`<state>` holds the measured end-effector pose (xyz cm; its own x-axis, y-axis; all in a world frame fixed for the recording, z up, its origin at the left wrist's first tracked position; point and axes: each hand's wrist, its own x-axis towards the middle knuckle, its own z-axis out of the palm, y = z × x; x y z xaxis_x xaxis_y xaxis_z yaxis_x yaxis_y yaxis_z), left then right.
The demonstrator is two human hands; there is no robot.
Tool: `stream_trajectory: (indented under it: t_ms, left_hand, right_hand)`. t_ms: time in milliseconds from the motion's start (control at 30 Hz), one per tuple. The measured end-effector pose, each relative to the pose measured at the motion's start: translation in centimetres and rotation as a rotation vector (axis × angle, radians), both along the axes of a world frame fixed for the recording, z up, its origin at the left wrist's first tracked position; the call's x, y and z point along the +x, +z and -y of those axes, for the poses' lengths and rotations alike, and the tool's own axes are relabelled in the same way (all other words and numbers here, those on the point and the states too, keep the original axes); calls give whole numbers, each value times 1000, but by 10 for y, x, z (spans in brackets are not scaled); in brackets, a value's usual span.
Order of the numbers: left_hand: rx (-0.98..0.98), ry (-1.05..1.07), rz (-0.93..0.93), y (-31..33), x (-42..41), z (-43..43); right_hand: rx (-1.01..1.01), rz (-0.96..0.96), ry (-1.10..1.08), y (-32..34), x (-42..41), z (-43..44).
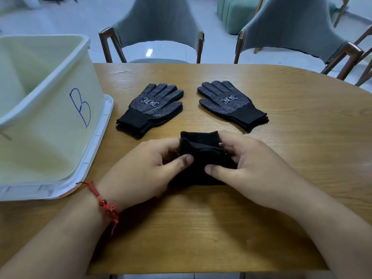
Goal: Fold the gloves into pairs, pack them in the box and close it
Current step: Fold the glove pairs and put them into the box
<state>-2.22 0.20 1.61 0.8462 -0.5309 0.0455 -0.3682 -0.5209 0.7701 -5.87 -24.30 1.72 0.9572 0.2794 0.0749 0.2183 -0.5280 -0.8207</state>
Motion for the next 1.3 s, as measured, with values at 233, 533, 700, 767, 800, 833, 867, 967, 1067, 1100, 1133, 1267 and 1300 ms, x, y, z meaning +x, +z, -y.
stream_trajectory:
  t_ms: [233,533,700,767,800,833,867,967,1067,1100,1133,1267,1300]
  left_hand:
    - [-131,195,-90,-1,-1,6]
    - [93,133,86,-3,-2,6]
    - [133,148,148,-2,-1,9]
    - [143,145,159,-2,-2,10]
    - [146,145,160,-2,-2,10]
    - [145,147,159,-1,-3,11]
    - [137,150,155,-1,-3,11]
    - [102,174,153,0,-4,11]
    - [145,195,208,-1,-4,10]
    - [164,196,234,-2,-4,10]
    - [173,195,264,-2,-5,9]
    - [187,88,443,4,-7,5]
    - [200,20,471,5,-8,4]
  right_hand:
    - [-95,117,-248,-10,6,-4]
    - [-163,236,-317,-14,9,-10]
    - [-232,450,-313,-13,7,-10]
    - [-308,528,-207,-15,8,-8]
    - [-343,539,-141,-17,9,-7]
    - [-374,534,-84,-20,10,-7]
    - [-400,515,-44,-22,11,-7]
    - [-434,424,-19,-24,11,-8]
    - [-435,374,-16,-22,10,-8]
    - [-434,368,-14,-22,10,-8]
    - [-437,364,-11,-21,9,-8]
    - [-456,335,-9,-18,8,-8]
    - [-446,326,-8,-16,7,-9]
